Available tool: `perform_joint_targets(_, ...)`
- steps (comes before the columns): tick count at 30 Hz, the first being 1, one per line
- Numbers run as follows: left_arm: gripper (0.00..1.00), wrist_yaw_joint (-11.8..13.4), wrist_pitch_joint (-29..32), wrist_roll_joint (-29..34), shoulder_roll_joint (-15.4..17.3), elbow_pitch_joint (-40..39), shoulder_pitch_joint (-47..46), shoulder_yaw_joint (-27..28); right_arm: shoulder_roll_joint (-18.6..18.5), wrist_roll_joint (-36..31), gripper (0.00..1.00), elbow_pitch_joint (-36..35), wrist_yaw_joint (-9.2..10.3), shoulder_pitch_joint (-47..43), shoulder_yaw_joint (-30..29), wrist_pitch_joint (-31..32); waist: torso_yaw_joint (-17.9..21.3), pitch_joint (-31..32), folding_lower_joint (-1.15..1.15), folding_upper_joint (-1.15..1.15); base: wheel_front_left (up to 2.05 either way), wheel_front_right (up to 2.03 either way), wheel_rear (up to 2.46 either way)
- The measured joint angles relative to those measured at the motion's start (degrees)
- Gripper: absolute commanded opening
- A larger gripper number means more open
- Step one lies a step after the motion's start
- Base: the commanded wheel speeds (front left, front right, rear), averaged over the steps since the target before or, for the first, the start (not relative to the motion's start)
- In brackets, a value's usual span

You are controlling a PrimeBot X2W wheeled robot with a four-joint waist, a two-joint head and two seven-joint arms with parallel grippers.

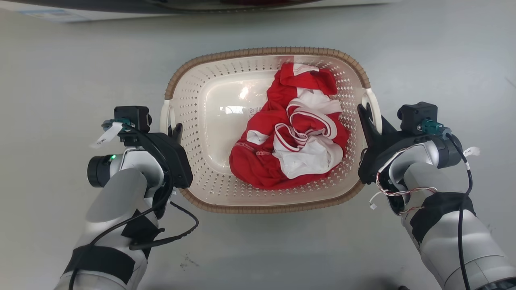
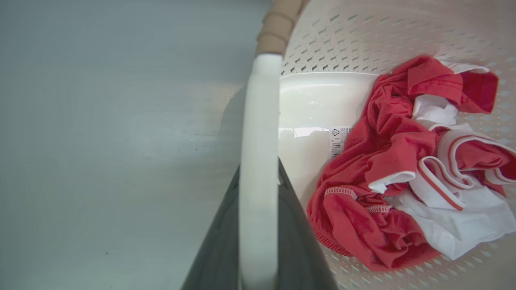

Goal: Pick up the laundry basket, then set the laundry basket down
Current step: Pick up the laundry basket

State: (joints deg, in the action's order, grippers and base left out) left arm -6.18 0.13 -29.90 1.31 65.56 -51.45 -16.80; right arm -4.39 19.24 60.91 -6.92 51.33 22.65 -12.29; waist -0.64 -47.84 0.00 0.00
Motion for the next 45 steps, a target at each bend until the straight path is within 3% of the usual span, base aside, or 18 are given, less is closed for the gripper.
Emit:
perform_joint_targets(19,0.00,-1.0,5.9,-3.6,-1.3,6.3,2.3,0.2,1.2,4.0,0.00,6.8,-0.51,-2.5,2.7,2.2,-0.3,12.9,-0.01,0.00,0.00,0.00,0.00)
perform_joint_targets(45,0.00,-1.4,17.1,-6.9,-1.4,8.5,8.8,0.4,1.7,13.4,0.00,7.8,-0.62,-10.6,7.4,14.2,-0.4,32.0,-0.02,-0.01,0.00,0.00,0.00)
